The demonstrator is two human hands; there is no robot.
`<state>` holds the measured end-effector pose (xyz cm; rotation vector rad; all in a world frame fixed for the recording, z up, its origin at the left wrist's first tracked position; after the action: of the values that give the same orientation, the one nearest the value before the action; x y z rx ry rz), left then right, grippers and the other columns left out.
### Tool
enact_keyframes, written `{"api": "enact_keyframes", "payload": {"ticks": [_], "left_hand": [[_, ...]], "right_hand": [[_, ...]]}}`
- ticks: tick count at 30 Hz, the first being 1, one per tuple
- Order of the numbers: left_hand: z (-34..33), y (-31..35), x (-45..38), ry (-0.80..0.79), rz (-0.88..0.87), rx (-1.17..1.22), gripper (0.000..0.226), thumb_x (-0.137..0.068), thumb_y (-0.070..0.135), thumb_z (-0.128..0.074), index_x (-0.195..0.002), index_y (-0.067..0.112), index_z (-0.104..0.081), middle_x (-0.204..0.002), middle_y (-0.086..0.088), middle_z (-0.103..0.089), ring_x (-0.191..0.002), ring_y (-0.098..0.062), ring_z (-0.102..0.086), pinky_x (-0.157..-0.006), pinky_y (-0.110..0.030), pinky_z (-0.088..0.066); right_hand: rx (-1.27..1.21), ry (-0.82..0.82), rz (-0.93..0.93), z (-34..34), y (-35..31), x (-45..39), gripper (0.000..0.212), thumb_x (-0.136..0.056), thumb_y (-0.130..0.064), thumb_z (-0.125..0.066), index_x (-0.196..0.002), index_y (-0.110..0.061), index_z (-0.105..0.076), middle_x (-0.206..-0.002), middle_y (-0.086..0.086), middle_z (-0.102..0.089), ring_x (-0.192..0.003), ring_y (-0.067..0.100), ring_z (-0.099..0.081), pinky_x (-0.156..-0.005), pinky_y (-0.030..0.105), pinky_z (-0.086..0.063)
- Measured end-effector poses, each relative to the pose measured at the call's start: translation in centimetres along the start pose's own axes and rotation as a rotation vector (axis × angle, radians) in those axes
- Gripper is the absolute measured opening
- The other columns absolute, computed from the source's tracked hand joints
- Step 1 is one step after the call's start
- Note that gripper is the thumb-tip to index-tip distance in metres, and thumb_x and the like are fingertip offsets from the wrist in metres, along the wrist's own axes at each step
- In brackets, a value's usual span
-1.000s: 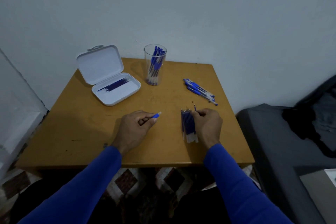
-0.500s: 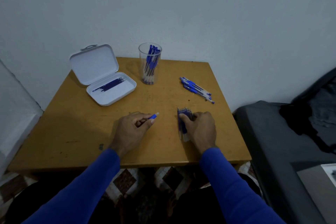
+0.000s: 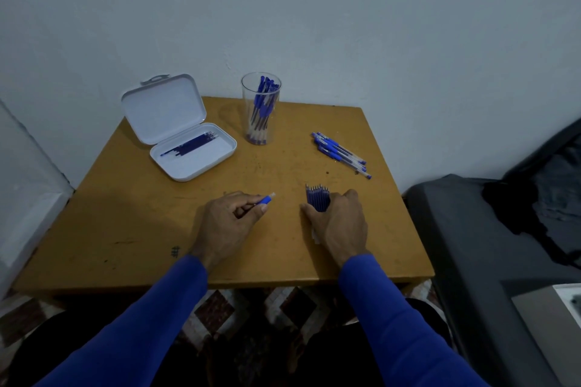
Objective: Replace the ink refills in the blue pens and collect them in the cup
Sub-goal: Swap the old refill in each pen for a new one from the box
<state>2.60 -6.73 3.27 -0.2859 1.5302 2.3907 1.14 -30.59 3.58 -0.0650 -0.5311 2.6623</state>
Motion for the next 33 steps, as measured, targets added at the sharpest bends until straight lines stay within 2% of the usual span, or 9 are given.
{"api": "enact_keyframes", "payload": {"ticks": [10, 15, 19, 26, 33], "left_hand": [[0.0, 0.03, 0.01, -0.001, 0.02, 0.011, 0.02, -0.09, 0.025, -0.075, -0.11, 0.023, -0.078, -0.081, 0.009, -0.069, -0.074, -0.014, -0.06, -0.063, -0.022, -0.05], [-0.04, 0.06, 0.05, -0.015, 0.02, 0.008, 0.022, -0.09, 0.025, -0.074, -0.112, 0.021, -0.077, -0.082, 0.008, -0.07, -0.076, -0.016, -0.062, -0.066, -0.029, -0.054], [-0.06, 0.18, -0.04, -0.019, 0.014, -0.014, 0.023, -0.09, 0.027, -0.073, -0.113, 0.022, -0.077, -0.084, 0.009, -0.07, -0.077, -0.014, -0.062, -0.067, -0.029, -0.055], [0.01, 0.24, 0.0, -0.005, -0.007, -0.035, 0.022, -0.09, 0.025, -0.074, -0.112, 0.022, -0.077, -0.083, 0.012, -0.069, -0.077, -0.012, -0.061, -0.064, -0.018, -0.049], [-0.02, 0.2, -0.05, -0.005, -0.002, -0.025, 0.022, -0.09, 0.026, -0.075, -0.112, 0.023, -0.077, -0.083, 0.011, -0.07, -0.077, -0.013, -0.062, -0.066, -0.027, -0.054]], "right_hand": [[-0.005, -0.013, 0.019, -0.2, 0.04, -0.12, 0.071, -0.084, -0.07, -0.064, -0.134, -0.02, -0.056, -0.13, 0.002, -0.046, -0.109, 0.015, -0.054, -0.089, 0.034, -0.057], [-0.015, -0.016, 0.024, -0.15, 0.13, -0.17, 0.072, -0.085, -0.071, -0.063, -0.135, -0.019, -0.056, -0.129, 0.003, -0.046, -0.109, 0.016, -0.054, -0.09, 0.036, -0.057], [-0.019, -0.01, 0.026, -0.16, 0.24, -0.21, 0.073, -0.085, -0.071, -0.063, -0.137, -0.02, -0.055, -0.131, 0.003, -0.047, -0.112, 0.016, -0.054, -0.091, 0.036, -0.057], [-0.04, -0.026, 0.041, -0.29, 0.44, -0.22, 0.073, -0.085, -0.07, -0.062, -0.137, -0.019, -0.055, -0.131, 0.003, -0.047, -0.112, 0.016, -0.053, -0.093, 0.038, -0.056], [-0.062, -0.034, 0.038, -0.06, 0.42, -0.17, 0.071, -0.085, -0.069, -0.064, -0.137, -0.02, -0.055, -0.13, 0.002, -0.046, -0.111, 0.015, -0.053, -0.093, 0.038, -0.056]]}}
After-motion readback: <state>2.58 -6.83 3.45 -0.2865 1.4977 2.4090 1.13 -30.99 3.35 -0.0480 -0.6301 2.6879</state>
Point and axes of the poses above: each hand's wrist, its own x-axis away from the middle knuckle, its own z-axis out of the back of the hand, y = z × x, the point moved 7 cm from there along -x, towards the middle knuckle
